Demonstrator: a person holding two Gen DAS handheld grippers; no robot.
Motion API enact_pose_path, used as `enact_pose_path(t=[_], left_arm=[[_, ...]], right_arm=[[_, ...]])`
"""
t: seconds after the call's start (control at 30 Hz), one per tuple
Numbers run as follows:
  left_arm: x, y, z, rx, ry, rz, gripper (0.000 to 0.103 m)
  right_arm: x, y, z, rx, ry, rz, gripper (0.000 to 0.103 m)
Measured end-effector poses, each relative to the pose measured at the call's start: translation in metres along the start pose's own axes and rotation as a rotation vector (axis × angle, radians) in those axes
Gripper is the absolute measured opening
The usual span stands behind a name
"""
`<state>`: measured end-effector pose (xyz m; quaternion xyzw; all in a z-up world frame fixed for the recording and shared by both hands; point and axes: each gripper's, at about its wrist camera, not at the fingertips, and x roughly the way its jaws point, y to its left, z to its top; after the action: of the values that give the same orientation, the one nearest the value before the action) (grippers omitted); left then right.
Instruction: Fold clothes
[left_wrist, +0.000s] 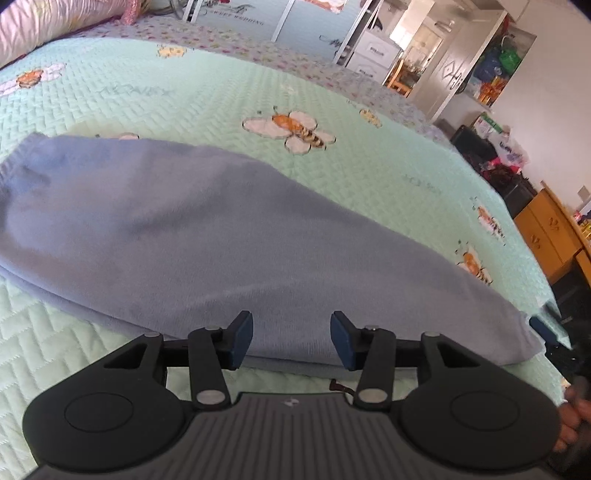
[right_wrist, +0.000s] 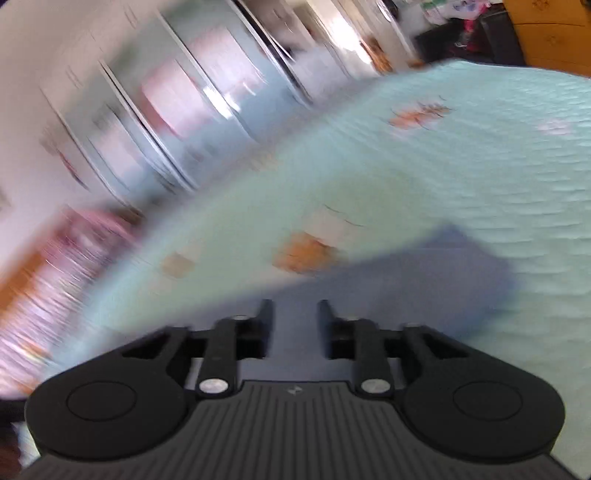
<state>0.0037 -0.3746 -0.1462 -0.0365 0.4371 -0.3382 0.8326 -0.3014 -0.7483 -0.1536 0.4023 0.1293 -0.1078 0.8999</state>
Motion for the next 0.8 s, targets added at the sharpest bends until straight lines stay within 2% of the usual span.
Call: enact_pose_path(t=[0.03,0.07,0.13,0.17,0.2,0.23,0.27,0.3,0.43,0.5,0.53,0.57,0.63,0.67,0.7,0.73,0.8], left_arm=[[0.003,-0.008,-0.001,0.031,-0.007,-0.002,0.049],[0.006,-0.016,-0.003,0.062,-0.014,-0.004,0.049],[0.012,-0.029,-0.006,0.153,-0.037,0.025,0.049],[0.015,-0.036,-0.008,0.198,-0.046,0.046,0.049],[0.018,-0.037,-0.010,0.223,-0.045,0.061,0.049],[0.020,-0.036,-0.011,0.244,-0.039,0.074,0.049],[0.020,-0.034,-0.012,0.256,-0.033,0.086,0.049],[0.020,-0.029,-0.012,0.258,-0.031,0.090,0.049],[0.019,-0.004,-0.012,0.192,-0.030,0.100,0.049],[0.010,-0.002,-0.011,0.157,-0.065,0.079,0.049],[0.005,-0.003,-0.010,0.146,-0.089,0.062,0.049],[0.002,-0.007,-0.009,0.162,-0.112,0.046,0.049],[0.007,-0.018,-0.005,0.210,-0.123,0.048,0.050],[0.016,-0.022,-0.004,0.219,-0.092,0.055,0.051],[0.026,-0.018,-0.005,0.202,-0.042,0.052,0.051],[0.037,-0.015,-0.006,0.185,0.007,0.048,0.050],[0.034,-0.011,-0.016,0.191,-0.016,0.041,0.051]], right_arm=[[0.007,0.011,-0.010,0.073,0.010,0.099,0.061],[0.022,0.018,-0.028,0.204,0.028,0.203,0.073],[0.061,0.020,-0.067,0.444,0.092,0.336,0.073],[0.081,0.018,-0.086,0.533,0.124,0.345,0.072],[0.100,0.016,-0.105,0.616,0.153,0.345,0.069],[0.106,0.009,-0.113,0.658,0.153,0.322,0.043],[0.110,0.001,-0.118,0.691,0.148,0.295,0.023],[0.105,-0.010,-0.115,0.706,0.131,0.287,0.019],[0.039,-0.060,-0.069,0.676,-0.079,0.160,0.020],[0.014,-0.091,-0.048,0.714,-0.174,0.081,0.021],[0.001,-0.095,-0.040,0.716,-0.221,0.033,0.027],[0.001,-0.088,-0.034,0.693,-0.237,0.042,0.035],[0.004,-0.071,-0.023,0.638,-0.256,0.081,0.042],[0.013,-0.057,-0.022,0.622,-0.215,0.132,0.053],[0.029,-0.041,-0.025,0.612,-0.144,0.179,0.059],[0.048,-0.026,-0.037,0.596,-0.065,0.192,0.068],[0.088,0.004,-0.062,0.558,0.091,0.204,0.067]])
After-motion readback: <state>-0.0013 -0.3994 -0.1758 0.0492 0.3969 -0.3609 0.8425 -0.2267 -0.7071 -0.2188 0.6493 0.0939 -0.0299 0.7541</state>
